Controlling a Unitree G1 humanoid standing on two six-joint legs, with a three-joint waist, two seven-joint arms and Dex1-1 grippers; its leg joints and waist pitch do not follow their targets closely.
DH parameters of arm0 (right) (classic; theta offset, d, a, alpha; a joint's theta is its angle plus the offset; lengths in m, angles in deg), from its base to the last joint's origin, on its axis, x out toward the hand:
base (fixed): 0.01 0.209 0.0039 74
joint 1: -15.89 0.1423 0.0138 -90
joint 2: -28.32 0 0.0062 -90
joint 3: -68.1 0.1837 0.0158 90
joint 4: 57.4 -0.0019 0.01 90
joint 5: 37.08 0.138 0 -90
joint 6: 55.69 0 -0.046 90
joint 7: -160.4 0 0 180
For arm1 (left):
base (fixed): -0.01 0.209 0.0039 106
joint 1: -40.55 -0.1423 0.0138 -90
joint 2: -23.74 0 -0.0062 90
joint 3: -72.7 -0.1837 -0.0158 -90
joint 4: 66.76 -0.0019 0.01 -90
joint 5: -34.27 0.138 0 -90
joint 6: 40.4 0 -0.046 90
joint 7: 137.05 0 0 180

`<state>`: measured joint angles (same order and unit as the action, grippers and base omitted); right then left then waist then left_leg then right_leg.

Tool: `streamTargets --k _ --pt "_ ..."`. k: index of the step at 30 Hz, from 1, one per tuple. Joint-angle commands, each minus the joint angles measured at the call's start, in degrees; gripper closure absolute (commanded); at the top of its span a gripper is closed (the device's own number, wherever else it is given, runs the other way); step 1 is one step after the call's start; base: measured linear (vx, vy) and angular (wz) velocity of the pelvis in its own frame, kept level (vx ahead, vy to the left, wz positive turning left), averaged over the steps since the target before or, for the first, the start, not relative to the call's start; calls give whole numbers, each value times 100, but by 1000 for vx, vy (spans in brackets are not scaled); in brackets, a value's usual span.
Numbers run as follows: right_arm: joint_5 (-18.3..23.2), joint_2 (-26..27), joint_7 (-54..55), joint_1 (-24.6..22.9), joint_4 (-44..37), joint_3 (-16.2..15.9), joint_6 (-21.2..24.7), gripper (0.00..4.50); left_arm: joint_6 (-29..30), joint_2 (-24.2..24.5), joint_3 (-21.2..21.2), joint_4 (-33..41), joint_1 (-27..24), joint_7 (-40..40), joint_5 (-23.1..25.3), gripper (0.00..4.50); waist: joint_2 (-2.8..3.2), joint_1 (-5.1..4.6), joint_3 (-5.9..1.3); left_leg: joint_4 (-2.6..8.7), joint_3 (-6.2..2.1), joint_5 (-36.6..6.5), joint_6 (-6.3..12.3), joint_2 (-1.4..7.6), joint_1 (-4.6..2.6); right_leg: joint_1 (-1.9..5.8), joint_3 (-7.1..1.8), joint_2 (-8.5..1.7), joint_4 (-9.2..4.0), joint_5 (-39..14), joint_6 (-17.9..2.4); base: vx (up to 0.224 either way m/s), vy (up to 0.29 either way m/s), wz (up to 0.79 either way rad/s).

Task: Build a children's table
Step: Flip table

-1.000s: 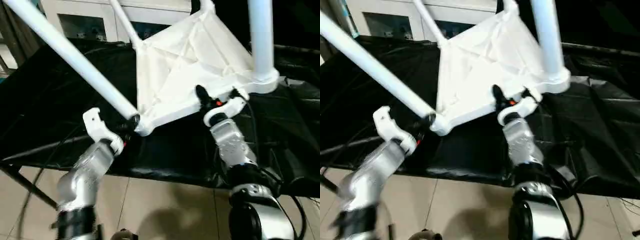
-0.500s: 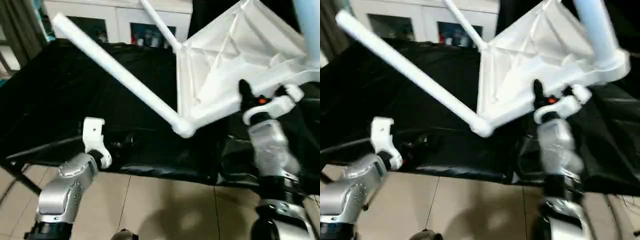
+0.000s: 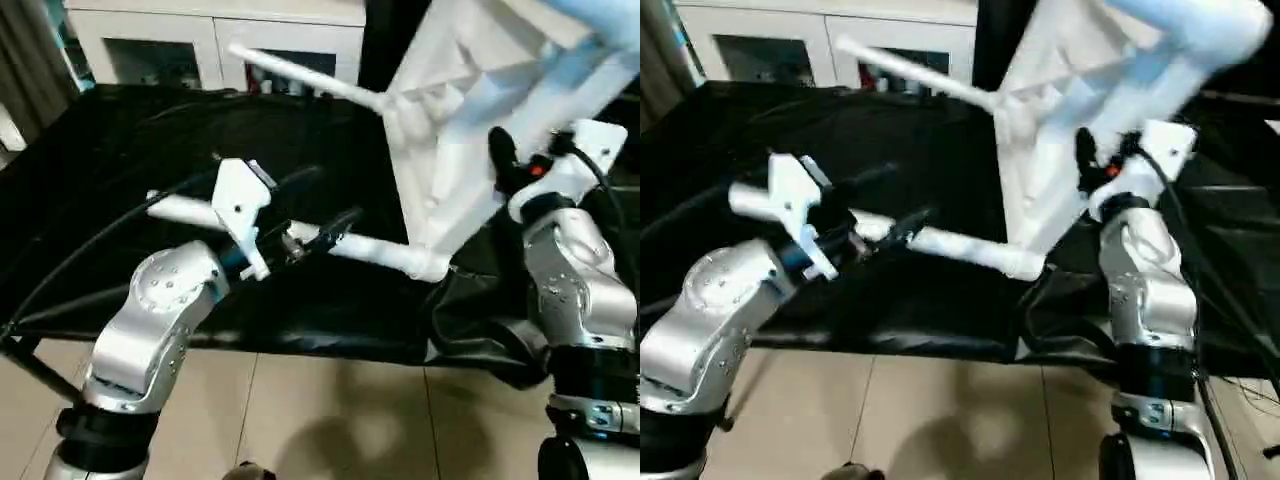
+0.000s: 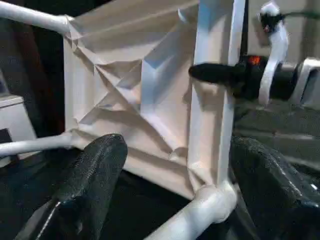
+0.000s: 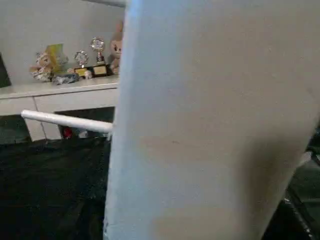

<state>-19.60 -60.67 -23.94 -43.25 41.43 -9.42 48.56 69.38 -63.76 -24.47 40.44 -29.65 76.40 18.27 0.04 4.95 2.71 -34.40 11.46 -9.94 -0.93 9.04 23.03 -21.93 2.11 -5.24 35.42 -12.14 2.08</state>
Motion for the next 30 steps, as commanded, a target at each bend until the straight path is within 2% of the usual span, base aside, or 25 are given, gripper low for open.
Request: streamTargets --k 1,5,9,14,16,19,20,21,22,24,26,29,30 --pt "-231 -96 -56 6 -1 -117 105 251 -41 102 -64 -3 60 19 205 64 -13 -21 -369 416 -157 -852 -179 348 -207 148 -187 -240 -329 -226 -1013 0 0 0" --pt "-295 -124 -2 62 55 -135 98 252 -42 196 -132 -46 135 -27 326 64 -22 -16 -361 427 -156 -1027 -247 352 -224 134 -192 -245 -345 -433 -994 0 0 0" --pt "-682 -157 94 241 360 -404 -32 254 -300 332 -329 -384 320 -398 1122 64 -19 -16 -360 430 -163 -1114 -302 346 -222 125 -196 -256 -360 -606 -912 0 0 0" --pt "-922 -85 95 567 845 -611 -151 255 -353 318 -420 -582 590 -576 1425 64 -22 -30 -355 440 -176 -1328 -391 345 -218 109 -196 -266 -377 -873 -930 0 0 0" --pt "-967 -67 90 664 1039 -651 -189 255 -383 319 -462 -647 664 -602 1510 64 -18 -18 -360 431 -167 -1366 -396 344 -239 84 -198 -263 -373 -860 -955 0 0 0" --pt "-1012 -42 9 788 1331 -748 -185 255 -534 297 -508 -793 771 -719 1673 64 -26 -32 -355 436 -178 -1347 -389 341 -199 103 -191 -262 -366 -804 -971 0 0 0" --pt "-1006 -29 -33 809 1399 -769 -196 221 -587 310 -538 -832 805 -729 1730 64 -21 -29 -364 430 -177 -1371 -390 341 -212 104 -192 -269 -365 -820 -972 0 0 0" --pt "-1030 -20 -70 837 1483 -796 -237 201 -652 313 -561 -887 834 -723 1803 64 -48 -34 -361 433 -177 -1356 -381 345 -205 109 -192 -269 -364 -805 -974 0 0 0" --pt "-1076 -16 -91 861 1573 -840 -286 187 -776 337 -604 -935 860 -745 1956 64 -42 -32 -363 427 -177 -1328 -356 340 -197 113 -193 -271 -365 -788 -979 0 0 0" --pt "-1151 22 -65 912 1769 -894 -349 180 -1066 426 -708 -981 918 -649 2145 64 -39 -32 -367 422 -176 -1282 -324 345 -197 107 -192 -279 -368 -797 -997 0 0 0" --pt "-1289 6 -10 940 1896 -954 -377 167 -1260 449 -716 -976 949 -618 2140 64 -96 -26 -390 403 -166 -1098 -277 349 -182 127 -187 -287 -341 -594 -1079 0 0 0" --pt "-1479 -52 -7 910 2066 -1087 -506 154 -1488 573 -814 -961 1009 -627 2348 64 -82 -8 -406 371 -154 -710 -136 345 -174 137 -177 -269 -273 -86 -1170 0 0 0" --pt "-1506 -58 -12 897 2107 -1111 -533 154 -1549 616 -846 -956 1027 -634 2423 64 -82 -8 -406 371 -154 -710 -136 345 -174 137 -177 -269 -273 -86 -1170 0 0 0"
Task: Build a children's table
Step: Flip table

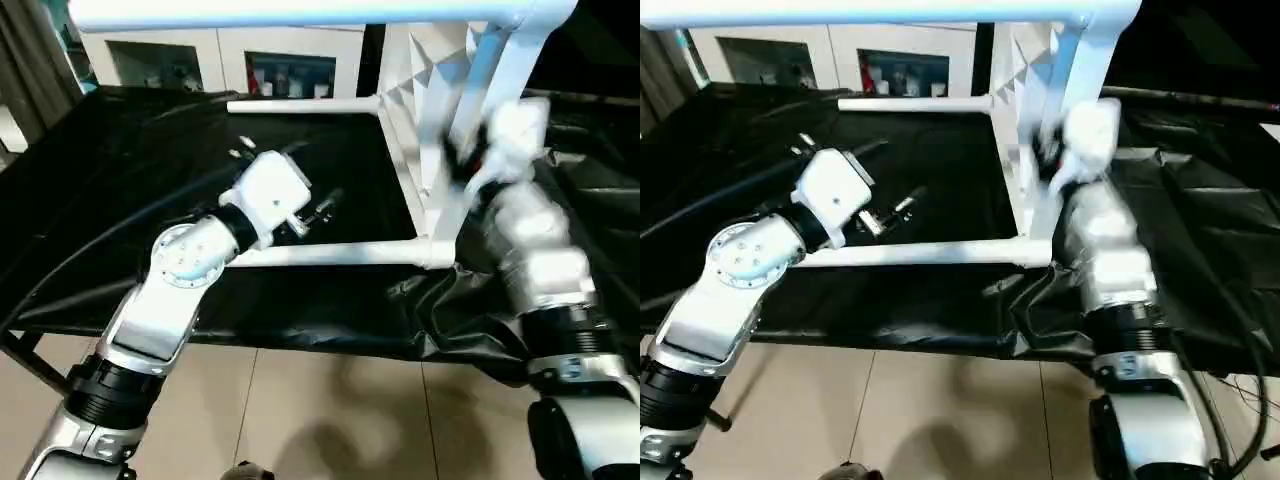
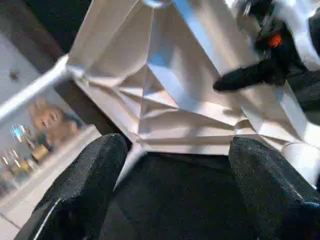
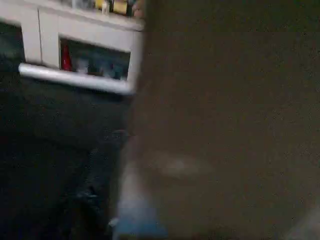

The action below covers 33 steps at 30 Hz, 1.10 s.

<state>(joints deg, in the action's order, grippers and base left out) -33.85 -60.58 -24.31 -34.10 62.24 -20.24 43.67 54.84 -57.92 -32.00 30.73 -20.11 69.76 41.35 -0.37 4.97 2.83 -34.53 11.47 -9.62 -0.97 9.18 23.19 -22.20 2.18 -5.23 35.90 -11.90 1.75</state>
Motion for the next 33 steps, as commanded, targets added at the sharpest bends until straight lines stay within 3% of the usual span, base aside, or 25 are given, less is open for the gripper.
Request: streamTargets --k 1,4,7,13,20,25,29,31,33 --pt "-2 -12 -25 -46 159 17 -139 154 -243 70 -102 40 76 101 119 64 -98 -4 -410 377 -142 -685 -30 332 -179 180 -188 -282 -318 -42 -1181 0 0 0" --pt "58 42 -113 -24 323 65 -320 154 -377 78 -92 48 91 82 221 64 -69 -3 -404 381 -141 -813 -38 348 -194 161 -190 -296 -326 -209 -1230 0 0 0" --pt "-20 82 -140 42 646 53 -483 154 -842 139 31 -27 173 -432 683 64 -74 -18 -386 396 -147 -996 -94 356 -199 156 -191 -284 -353 -396 -1206 0 0 0" --pt "-143 76 -141 23 860 -16 -578 154 -1180 242 196 98 250 -986 1212 64 -111 -10 -388 390 -149 -944 -89 361 -188 165 -191 -292 -340 -424 -1180 0 0 0" --pt "-57 108 -257 73 1036 45 -811 219 -1391 246 410 138 645 -1538 1740 64 -121 -5 -384 376 -152 -921 -83 358 -189 157 -185 -290 -318 -310 -1231 0 0 0" --pt "-59 151 -146 136 1103 151 -908 239 -1507 434 461 -130 1029 -1996 2336 64 -104 0 -389 359 -150 -840 -27 348 -183 153 -184 -285 -306 -222 -1254 0 0 0" --pt "-79 157 -194 141 1106 131 -968 243 -1455 483 451 -392 1233 -2144 2658 64 -86 2 -394 362 -153 -840 -70 351 -188 148 -180 -279 -302 -183 -1283 0 0 0" --pt "-79 161 -224 126 1054 110 -999 244 -1006 595 378 -775 1466 -2251 3101 64 -78 1 -392 363 -158 -953 -121 348 -206 132 -180 -276 -303 -293 -1257 0 0 0" --pt "-77 159 -229 123 1037 107 -1005 245 -919 601 391 -854 1501 -2229 3090 64 -83 -8 -391 373 -167 -994 -162 339 -182 151 -182 -295 -303 -364 -1248 0 0 0"
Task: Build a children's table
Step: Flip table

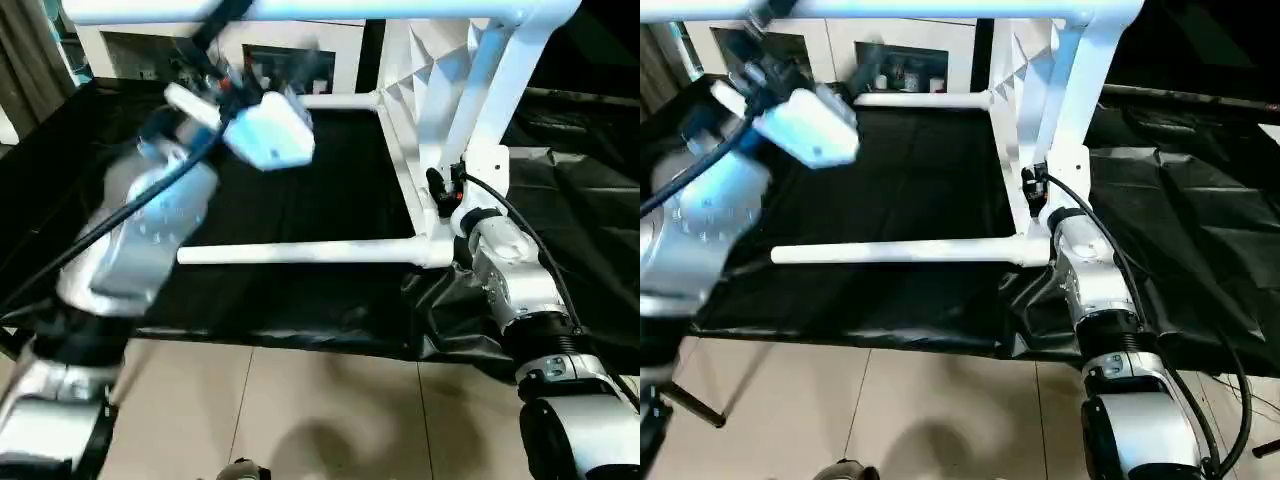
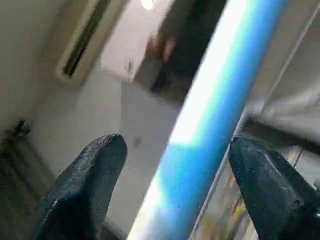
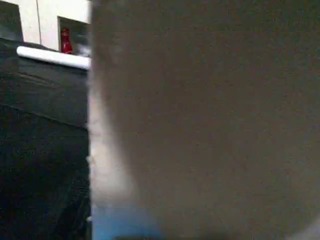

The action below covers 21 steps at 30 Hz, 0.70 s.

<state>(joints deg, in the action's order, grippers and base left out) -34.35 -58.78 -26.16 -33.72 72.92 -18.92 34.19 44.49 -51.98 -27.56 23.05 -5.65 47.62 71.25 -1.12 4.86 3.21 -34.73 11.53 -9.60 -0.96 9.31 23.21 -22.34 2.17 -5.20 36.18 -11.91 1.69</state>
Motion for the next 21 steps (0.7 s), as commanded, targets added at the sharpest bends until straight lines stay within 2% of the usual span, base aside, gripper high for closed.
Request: streamTargets --k 1,4,6,8,9,14,17,21 --pt "-57 -30 -60 84 -71 -45 -96 245 222 20 25 -245 118 -132 148 64 -7 10 -438 389 -174 -928 -157 331 -190 163 -178 -300 -328 -268 -1264 0 0 0" --pt "-71 -29 -78 93 -181 -40 -147 246 361 19 161 -523 251 -244 133 64 10 20 -472 359 -169 -726 -98 314 -189 169 -172 -276 -286 157 -1337 0 0 0" --pt "-73 -27 -84 101 -191 -33 -170 246 334 -16 200 -562 267 -254 108 64 13 29 -479 339 -168 -507 1 309 -160 175 -166 -272 -253 462 -1406 0 0 0" --pt "-76 -30 -109 112 -201 -39 -191 246 317 -59 222 -614 278 -191 25 90 11 40 -488 321 -161 -448 89 312 -153 167 -162 -277 -244 565 -1469 0 0 0" --pt "-125 -51 -118 122 -234 -74 -228 246 375 -135 257 -636 268 -136 -86 97 39 44 -490 317 -165 -446 95 315 -154 159 -160 -276 -238 574 -1480 0 0 0" --pt "-137 -106 -156 158 -327 -72 -251 246 573 -262 328 -637 238 -77 -299 139 15 45 -466 333 -159 -742 53 324 -154 150 -167 -288 -274 230 -1469 0 0 0" --pt "-258 -220 -193 183 -443 -146 -307 246 662 -343 451 -700 243 -94 -437 154 -2 43 -462 334 -160 -748 32 325 -150 150 -164 -281 -275 207 -1454 0 0 0" --pt "-340 -323 -230 211 -586 -194 -328 246 751 -447 585 -733 255 -61 -644 179 2 49 -464 320 -158 -627 98 318 -136 156 -167 -281 -268 284 -1430 0 0 0"
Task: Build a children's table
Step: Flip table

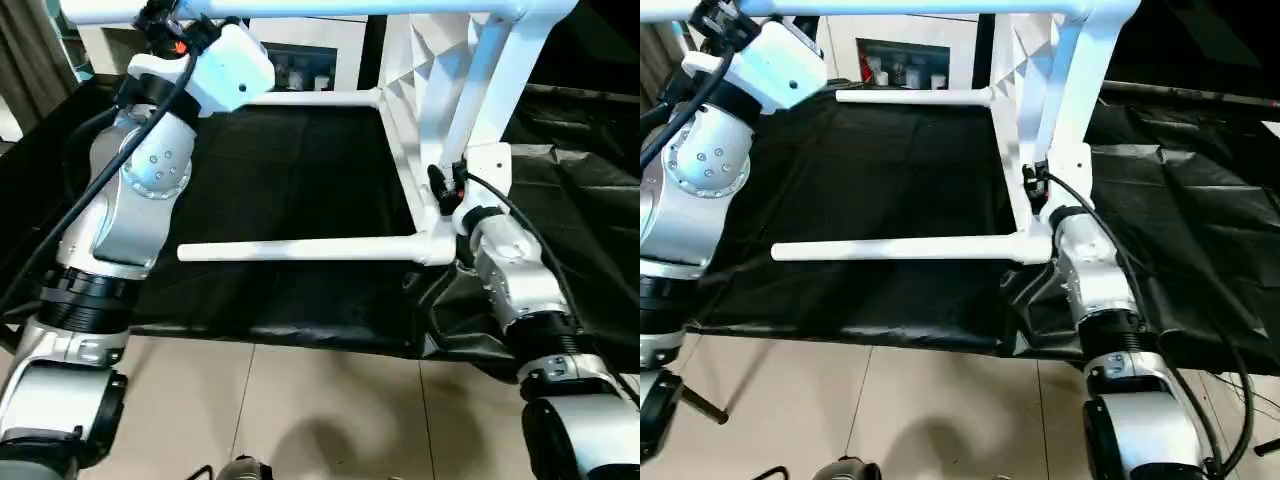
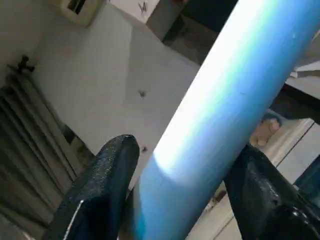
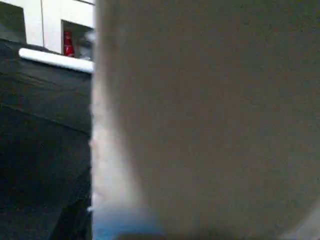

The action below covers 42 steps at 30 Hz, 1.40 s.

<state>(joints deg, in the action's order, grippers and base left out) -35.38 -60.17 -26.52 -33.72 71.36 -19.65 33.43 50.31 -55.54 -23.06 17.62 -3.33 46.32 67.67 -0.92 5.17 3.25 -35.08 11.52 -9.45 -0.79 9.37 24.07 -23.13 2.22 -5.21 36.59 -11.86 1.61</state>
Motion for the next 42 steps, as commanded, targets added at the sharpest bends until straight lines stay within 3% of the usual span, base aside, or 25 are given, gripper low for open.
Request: streamTargets --k 1,3,5,8,10,11,13,15,19,23,28,30,31,34,37,39,42 --pt "-254 -210 -208 217 -469 -132 -256 246 203 -115 154 -194 26 83 -331 182 -16 16 -466 357 -158 -639 103 310 -221 234 -171 -281 -312 251 -1418 0 0 0" --pt "-307 -291 -244 233 -611 -161 -257 246 285 -196 240 -183 34 109 -496 186 7 26 -472 352 -160 -632 111 315 -231 233 -173 -288 -311 231 -1432 0 0 0" --pt "-350 -368 -286 249 -695 -194 -262 246 339 -232 275 -159 42 140 -597 192 -18 25 -467 349 -152 -603 158 310 -219 241 -172 -279 -310 272 -1450 0 0 0" --pt "-376 -477 -321 304 -760 -191 -253 246 415 -321 362 -149 49 168 -776 194 -2 41 -472 330 -143 -507 246 302 -212 246 -174 -288 -313 305 -1459 0 0 0" --pt "-411 -826 -457 543 -899 -120 -208 246 740 -693 756 -127 44 230 -1390 195 -14 56 -467 323 -130 -504 289 293 -211 246 -170 -280 -317 220 -1500 0 0 0" --pt "-452 -962 -519 647 -901 -118 -219 246 817 -781 852 -123 47 259 -1534 196 29 71 -465 315 -129 -574 299 293 -228 240 -169 -276 -331 107 -1532 0 0 0" --pt "-589 -1282 -650 924 -812 -147 -292 246 964 -948 1033 -93 83 302 -1807 196 -13 83 -448 307 -112 -665 362 276 -210 245 -168 -275 -357 -80 -1540 0 0 0" --pt "-649 -1408 -690 1049 -751 -161 -327 246 1048 -1034 1122 -71 108 296 -1939 196 0 118 -445 295 -105 -700 385 273 -215 235 -169 -288 -368 -249 -1523 0 0 0" --pt "-1048 -2024 -1000 1898 -227 -416 -572 251 1467 -1533 1595 -99 213 172 -2630 196 65 101 -424 289 -129 -961 315 282 -204 201 -148 -260 -403 -654 -1474 0 0 0" --pt "-1212 -2232 -1332 2417 94 -622 -697 254 1833 -1725 1743 -117 215 272 -2744 197 69 66 -411 308 -155 -1303 230 297 -210 188 -144 -261 -431 -913 -1416 0 0 0" --pt "-1618 -2304 -2010 3214 809 -1108 -1002 255 2308 -1702 1669 -258 8 482 -2731 199 69 7 -386 309 -169 -1717 142 289 -208 151 -143 -264 -468 -1221 -1368 0 0 0" --pt "-1737 -2291 -2127 3366 973 -1231 -1106 255 2352 -1676 1663 -279 -51 468 -2721 200 67 8 -380 312 -175 -1691 145 296 -199 155 -151 -271 -466 -1212 -1329 0 0 0" --pt "-1966 -2228 -2384 3691 1317 -1495 -1353 255 2486 -1612 1677 -304 -178 410 -2667 205 59 -9 -389 310 -181 -1708 151 302 -189 147 -144 -269 -452 -1190 -1351 0 0 0" --pt "-2113 -2177 -2443 3909 1564 -1646 -1469 255 2536 -1571 1694 -298 -239 340 -2619 216 62 -60 -364 316 -189 -1855 139 301 -176 133 -143 -261 -461 -1339 -1337 0 0 0" --pt "-2495 -1997 -2286 4541 2200 -1928 -1732 255 2662 -1448 1697 -255 -405 400 -2526 227 60 -106 -347 327 -203 -2185 26 300 -181 81 -140 -257 -467 -1696 -1276 0 0 0" --pt "-2539 -1941 -2259 4697 2357 -1947 -1766 255 2703 -1426 1690 -234 -442 427 -2546 237 96 -113 -332 348 -226 -2457 -85 320 -221 37 -158 -258 -488 -1899 -1173 0 0 0" --pt "-2704 -1873 -2206 4954 2608 -2061 -1836 255 2758 -1396 1660 -201 -510 446 -2578 250 113 -120 -335 367 -235 -2537 -170 328 -227 21 -163 -230 -472 -1643 -1193 0 0 0"
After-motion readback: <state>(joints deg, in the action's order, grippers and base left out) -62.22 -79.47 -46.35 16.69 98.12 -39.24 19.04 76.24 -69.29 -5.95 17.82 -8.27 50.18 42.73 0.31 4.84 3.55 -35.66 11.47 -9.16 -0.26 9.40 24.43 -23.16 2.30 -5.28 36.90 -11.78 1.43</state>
